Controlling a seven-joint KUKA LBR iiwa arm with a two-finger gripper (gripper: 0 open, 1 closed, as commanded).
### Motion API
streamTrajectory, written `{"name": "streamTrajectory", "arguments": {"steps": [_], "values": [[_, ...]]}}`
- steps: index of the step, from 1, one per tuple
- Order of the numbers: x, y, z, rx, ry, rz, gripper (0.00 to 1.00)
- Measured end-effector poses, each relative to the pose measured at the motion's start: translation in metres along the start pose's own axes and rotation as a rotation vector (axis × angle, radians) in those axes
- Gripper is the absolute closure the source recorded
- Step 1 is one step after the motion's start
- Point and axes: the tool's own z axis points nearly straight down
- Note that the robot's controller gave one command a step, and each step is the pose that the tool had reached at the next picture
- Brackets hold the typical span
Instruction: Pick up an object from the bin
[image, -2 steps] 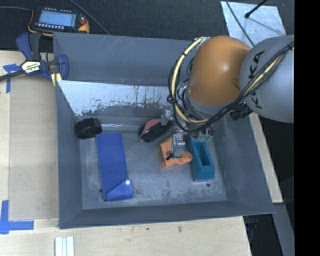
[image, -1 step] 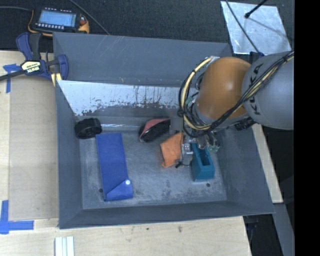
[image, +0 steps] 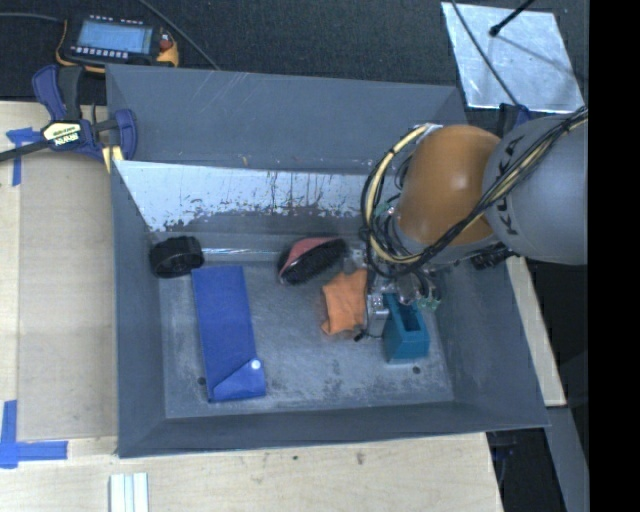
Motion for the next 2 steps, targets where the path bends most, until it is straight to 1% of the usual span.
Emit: {"name": "streamTrajectory", "arguments": {"steps": [1, 2], "values": [[0.009, -0.005, -0.037, 0.000, -0.009, 0.039, 0.00], [0.013, -0.009, 0.025, -0.001, -0.007, 0.108, 0.00]]}}
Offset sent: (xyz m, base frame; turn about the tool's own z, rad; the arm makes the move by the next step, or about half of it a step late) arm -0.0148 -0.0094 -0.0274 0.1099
